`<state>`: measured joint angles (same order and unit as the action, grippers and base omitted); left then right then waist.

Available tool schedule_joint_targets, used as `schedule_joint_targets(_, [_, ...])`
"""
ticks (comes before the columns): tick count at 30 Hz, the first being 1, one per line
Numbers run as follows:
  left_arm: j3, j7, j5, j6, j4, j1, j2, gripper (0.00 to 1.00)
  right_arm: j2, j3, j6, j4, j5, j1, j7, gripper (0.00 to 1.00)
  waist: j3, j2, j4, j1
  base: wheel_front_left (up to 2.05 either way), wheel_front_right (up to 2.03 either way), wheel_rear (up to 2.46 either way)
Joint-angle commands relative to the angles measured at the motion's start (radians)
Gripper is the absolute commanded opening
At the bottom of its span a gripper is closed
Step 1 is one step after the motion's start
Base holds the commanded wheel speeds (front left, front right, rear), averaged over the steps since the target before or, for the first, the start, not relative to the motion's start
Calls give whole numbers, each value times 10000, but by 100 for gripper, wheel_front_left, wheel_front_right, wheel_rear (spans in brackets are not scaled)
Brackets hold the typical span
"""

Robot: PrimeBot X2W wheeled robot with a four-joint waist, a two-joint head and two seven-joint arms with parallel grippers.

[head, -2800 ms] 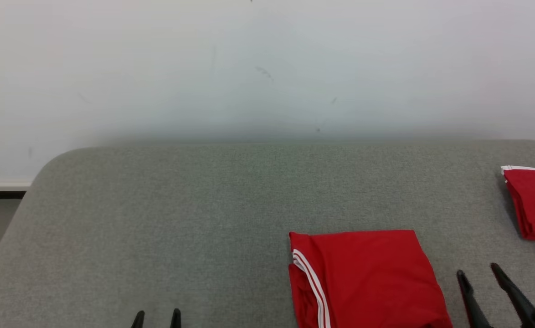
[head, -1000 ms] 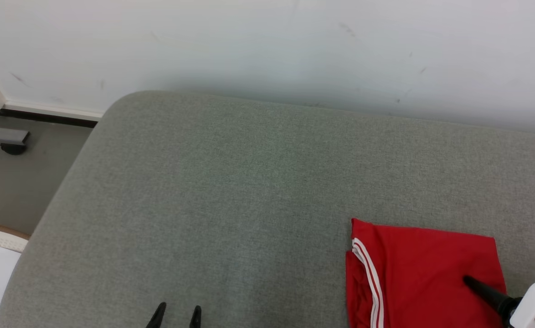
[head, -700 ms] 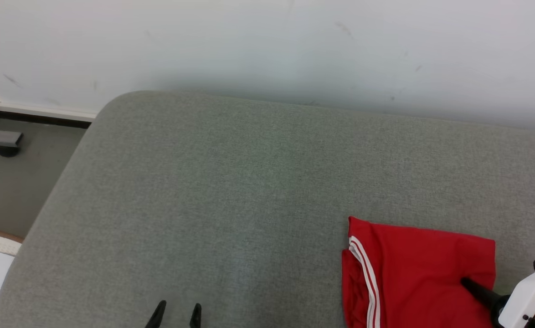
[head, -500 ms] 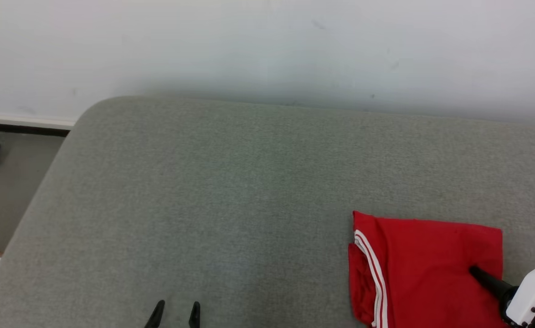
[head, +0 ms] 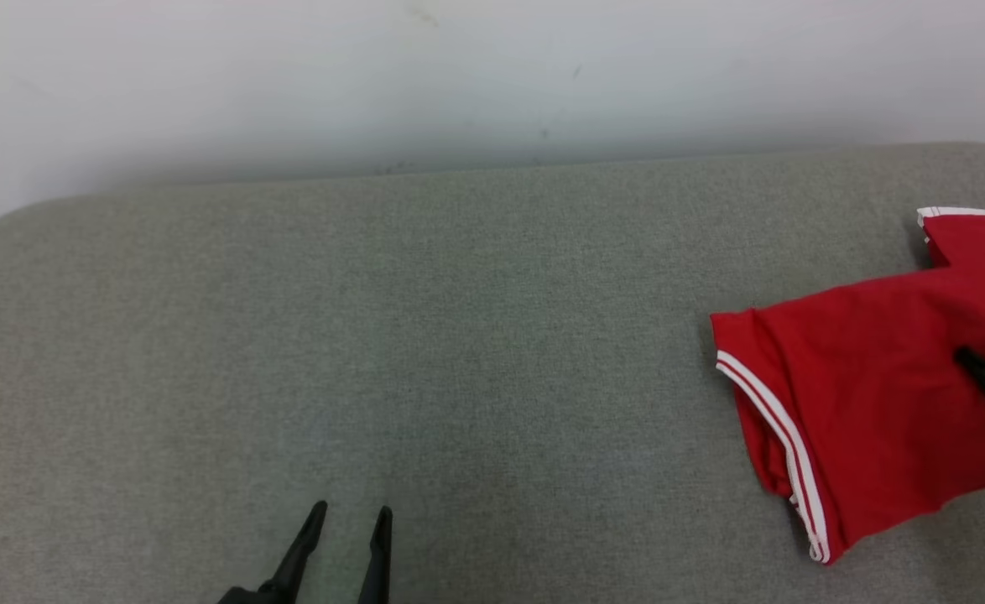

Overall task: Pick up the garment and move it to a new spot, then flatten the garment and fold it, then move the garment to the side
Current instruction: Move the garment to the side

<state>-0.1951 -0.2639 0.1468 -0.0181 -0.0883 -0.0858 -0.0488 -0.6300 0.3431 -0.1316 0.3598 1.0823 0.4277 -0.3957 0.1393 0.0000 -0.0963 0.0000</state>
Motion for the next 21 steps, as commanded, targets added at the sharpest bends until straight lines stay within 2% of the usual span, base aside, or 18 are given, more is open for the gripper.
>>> schedule_joint_targets(1, [27, 5, -64, 45, -5, 222, -43, 100, -126, 42, 20, 72, -262, 543, 81, 0, 412, 0, -275, 0, 0, 0, 0])
schedule_joint_targets(5, [-5, 5, -196, 153, -63, 570, -41, 100, -270, 0, 20, 447, -716, 1455, 217, 0, 872, 0, -291, 0, 0, 0, 0])
schedule_joint_targets(13, [-77, 5, -623, 363, -97, 1265, -40, 100, -605, -707, 20, 1486, -1083, 3039, 898, 0, 1789, 0, 57, 0, 0, 0, 0])
schedule_joint_targets(21, [68, 5, -914, 484, -32, 1508, -96, 100, -913, -1536, 20, 2599, -1268, 3680, 1277, 0, 2496, 0, 165, 0, 0, 0, 0])
